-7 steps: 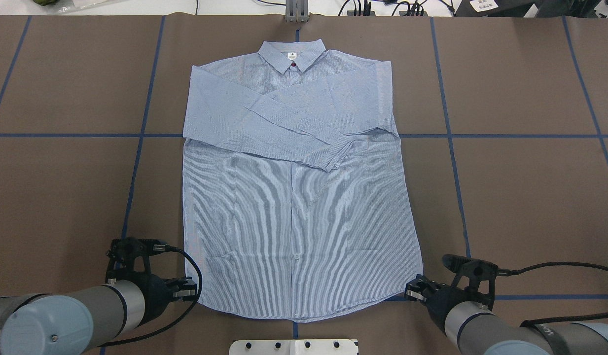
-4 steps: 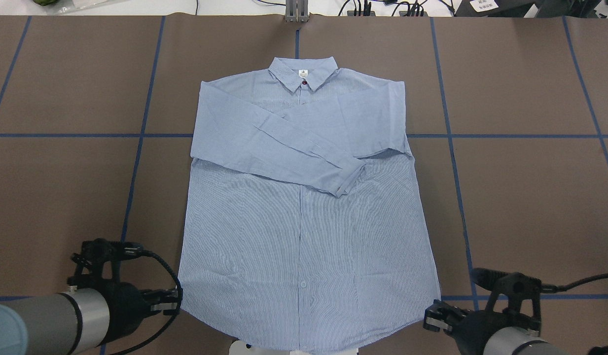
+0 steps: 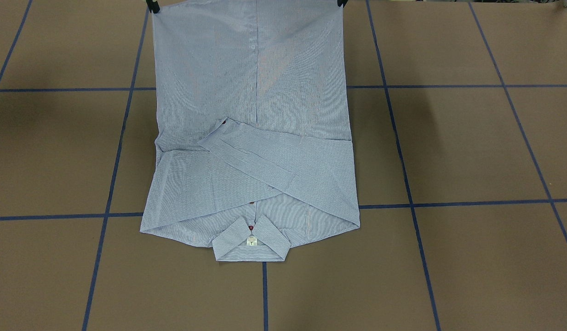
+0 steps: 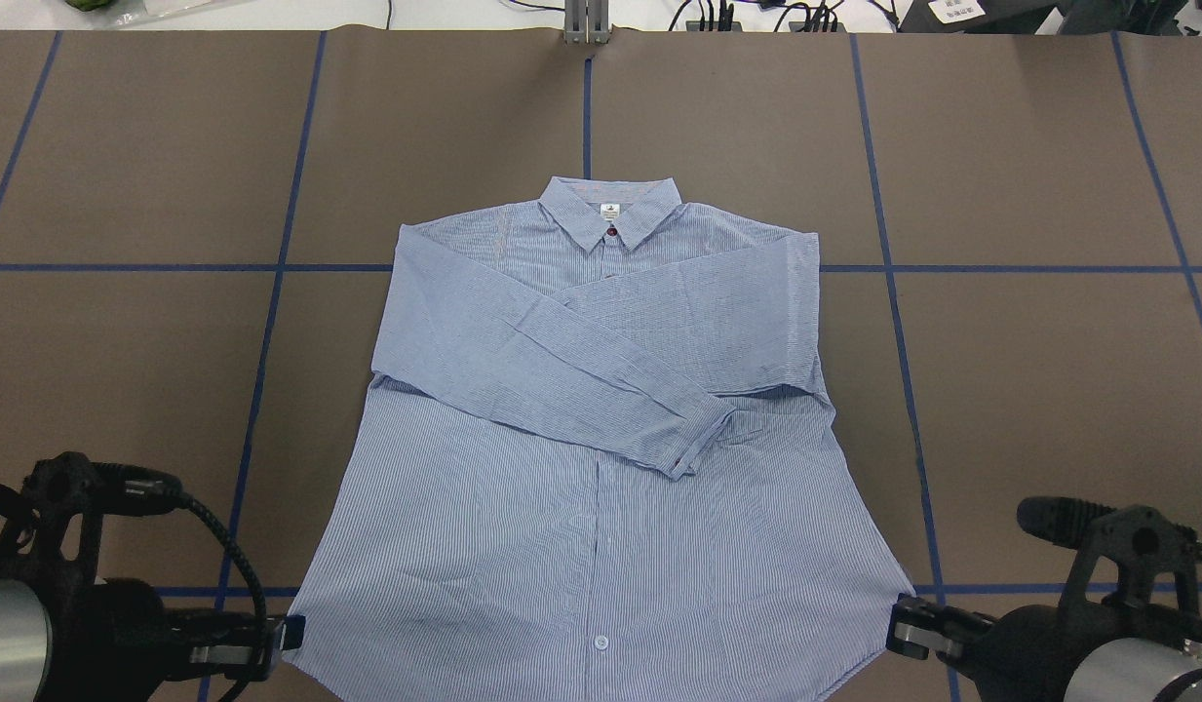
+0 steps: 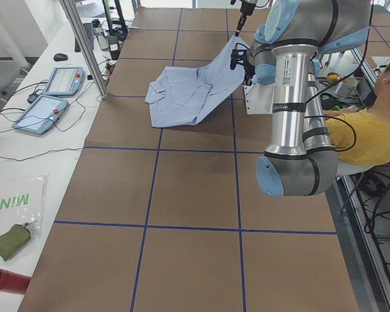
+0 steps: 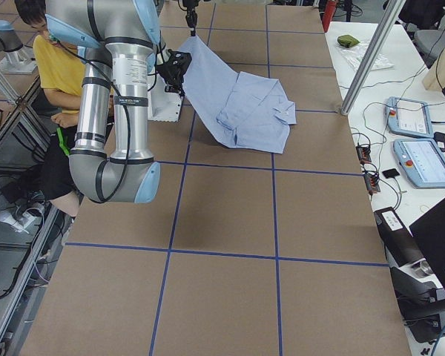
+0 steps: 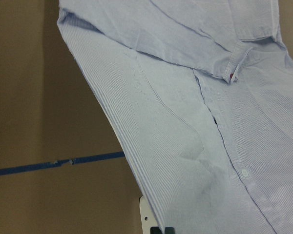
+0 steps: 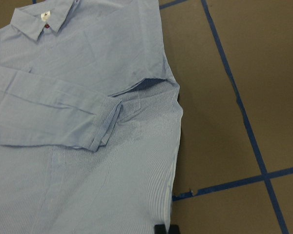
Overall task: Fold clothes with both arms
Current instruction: 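Lift the hem corners with both grippers and pull them toward the robot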
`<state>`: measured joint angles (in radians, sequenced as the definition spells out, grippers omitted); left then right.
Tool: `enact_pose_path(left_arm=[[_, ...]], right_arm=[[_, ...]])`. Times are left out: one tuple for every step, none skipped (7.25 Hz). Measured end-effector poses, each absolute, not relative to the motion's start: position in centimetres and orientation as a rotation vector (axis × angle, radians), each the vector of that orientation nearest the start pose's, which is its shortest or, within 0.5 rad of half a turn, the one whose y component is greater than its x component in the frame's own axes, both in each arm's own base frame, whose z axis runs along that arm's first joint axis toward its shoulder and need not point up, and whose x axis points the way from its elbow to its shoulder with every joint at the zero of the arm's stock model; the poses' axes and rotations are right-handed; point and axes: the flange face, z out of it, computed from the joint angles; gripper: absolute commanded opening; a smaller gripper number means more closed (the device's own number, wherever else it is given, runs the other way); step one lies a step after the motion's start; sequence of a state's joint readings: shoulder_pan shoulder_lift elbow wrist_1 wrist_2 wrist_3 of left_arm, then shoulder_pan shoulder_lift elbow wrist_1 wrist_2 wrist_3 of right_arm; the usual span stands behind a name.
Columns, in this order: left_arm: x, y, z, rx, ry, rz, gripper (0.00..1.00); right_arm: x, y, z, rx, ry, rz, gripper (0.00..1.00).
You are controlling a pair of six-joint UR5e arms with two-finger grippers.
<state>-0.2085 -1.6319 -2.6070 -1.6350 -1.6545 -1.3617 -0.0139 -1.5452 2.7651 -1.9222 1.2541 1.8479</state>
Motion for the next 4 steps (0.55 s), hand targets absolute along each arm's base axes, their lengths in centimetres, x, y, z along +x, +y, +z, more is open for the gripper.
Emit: enact_pose_path(left_arm=[[32.1,-21.0,18.5,0.195,1.136,0.026,0.0],[33.8,-23.8,18.3,0.237,1.117,-0.006,0.0],[34.6,-27.3,17.7,0.301,1.099,-0.034,0.0],[34.3,-31.0,17.2,0.37,1.075,-0.058,0.0]], right_arm=[[-28.2,-17.7,20.3,0.186,-0.897,0.427,0.0],[-28.1,-19.6,19.9,0.217,-0.898,0.471,0.0],[-27.9,-21.8,19.1,0.262,-0.896,0.506,0.0],[-28.4,-24.3,18.5,0.311,-0.879,0.536,0.0]])
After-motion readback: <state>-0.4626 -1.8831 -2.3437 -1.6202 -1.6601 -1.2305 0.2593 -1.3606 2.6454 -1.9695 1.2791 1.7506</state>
